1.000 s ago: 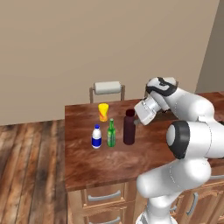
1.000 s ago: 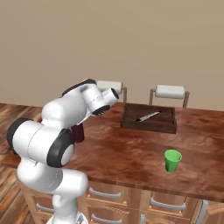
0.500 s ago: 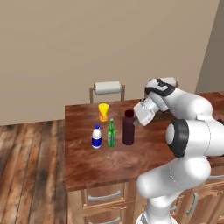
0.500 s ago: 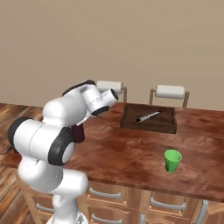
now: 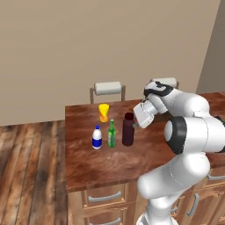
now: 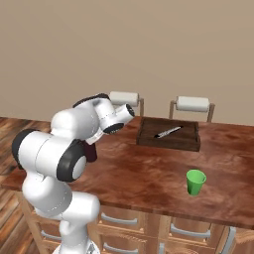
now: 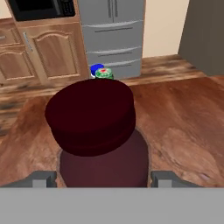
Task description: Place the drinks on the dining counter in a tight cluster.
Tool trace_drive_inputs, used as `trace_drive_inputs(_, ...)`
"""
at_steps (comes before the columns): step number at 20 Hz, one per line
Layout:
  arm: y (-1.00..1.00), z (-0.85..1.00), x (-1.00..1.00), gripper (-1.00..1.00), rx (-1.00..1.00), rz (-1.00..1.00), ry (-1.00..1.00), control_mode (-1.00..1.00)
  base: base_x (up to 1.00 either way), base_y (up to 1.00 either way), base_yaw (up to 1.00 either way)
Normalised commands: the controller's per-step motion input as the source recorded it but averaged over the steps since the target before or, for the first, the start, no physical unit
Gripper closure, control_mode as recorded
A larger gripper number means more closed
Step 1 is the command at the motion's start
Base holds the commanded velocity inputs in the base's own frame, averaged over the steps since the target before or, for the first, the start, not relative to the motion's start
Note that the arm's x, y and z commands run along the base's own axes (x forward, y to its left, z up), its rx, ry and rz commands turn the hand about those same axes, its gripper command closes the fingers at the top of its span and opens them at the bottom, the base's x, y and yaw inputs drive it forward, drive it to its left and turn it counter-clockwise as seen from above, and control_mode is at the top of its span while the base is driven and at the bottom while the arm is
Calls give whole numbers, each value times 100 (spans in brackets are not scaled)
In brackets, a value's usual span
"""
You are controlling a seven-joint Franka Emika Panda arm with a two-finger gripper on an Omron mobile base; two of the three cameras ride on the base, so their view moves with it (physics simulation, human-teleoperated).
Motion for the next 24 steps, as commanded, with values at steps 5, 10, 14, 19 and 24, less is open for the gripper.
trace_drive_inputs(5,0,-10,2,100,1,0,0,-100,0,0,0)
trace_drive_inputs(10,0,0,1,100,2,0,0,-100,0,0,0)
trace_drive_inputs(14,0,0,0,100,6,0,-1,-100,0,0,0)
trace_drive_inputs(19,0,0,0,100,3,0,0,-100,0,0,0)
trace_drive_inputs(24,0,0,0,-100,0,0,0,-100,0,0,0)
